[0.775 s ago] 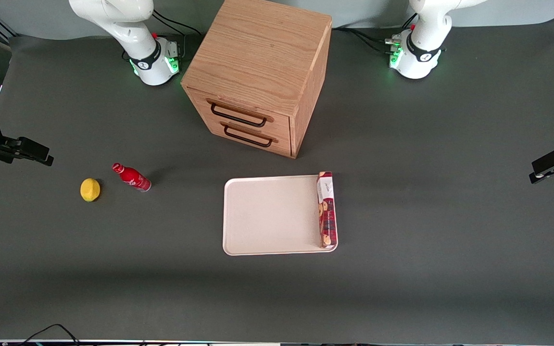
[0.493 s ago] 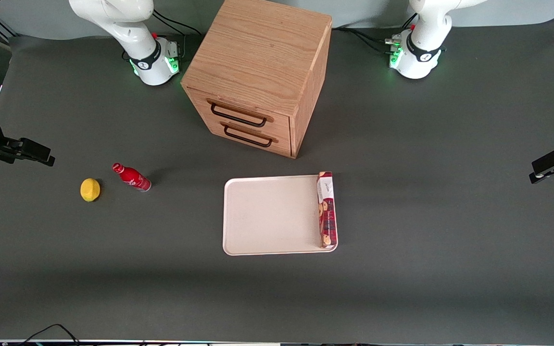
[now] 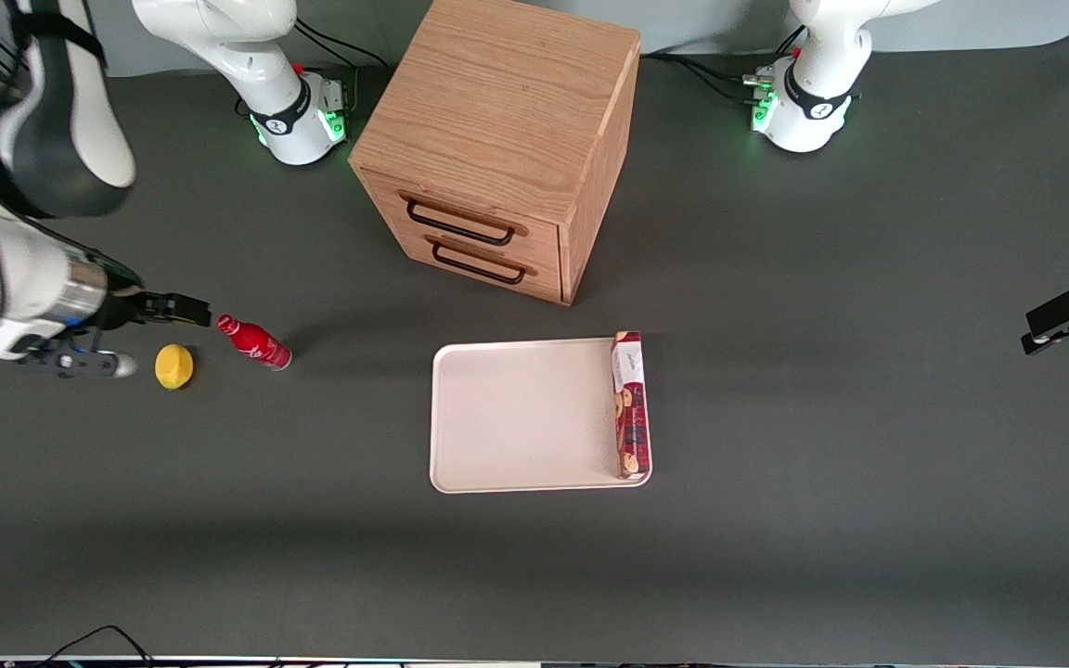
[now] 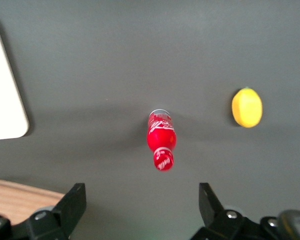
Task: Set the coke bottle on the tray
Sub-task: 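Move the right gripper down toward the red Coca-Cola bottle, then close the right gripper around the bottle's cap end, then lift the bottle and carry it over the white tray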
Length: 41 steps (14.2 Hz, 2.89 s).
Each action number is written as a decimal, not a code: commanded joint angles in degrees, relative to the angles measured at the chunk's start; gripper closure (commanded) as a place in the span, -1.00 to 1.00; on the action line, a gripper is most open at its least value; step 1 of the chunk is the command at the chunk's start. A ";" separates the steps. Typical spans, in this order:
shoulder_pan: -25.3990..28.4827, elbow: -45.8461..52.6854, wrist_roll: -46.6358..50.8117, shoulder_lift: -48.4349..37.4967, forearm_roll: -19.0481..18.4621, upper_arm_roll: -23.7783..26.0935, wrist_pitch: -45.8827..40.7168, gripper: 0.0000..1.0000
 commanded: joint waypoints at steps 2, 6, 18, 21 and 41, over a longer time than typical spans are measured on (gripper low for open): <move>-0.12 -16.50 1.06 -3.34 0.19 -0.27 15.53 -1.00; -0.21 -21.45 1.15 -2.11 0.10 -0.27 22.33 -1.00; 0.14 -10.80 0.72 -5.01 -3.51 0.60 11.24 1.00; 0.32 6.79 0.63 -2.82 -2.63 2.19 -2.41 1.00; 14.73 34.70 48.44 36.21 -10.71 18.63 4.32 1.00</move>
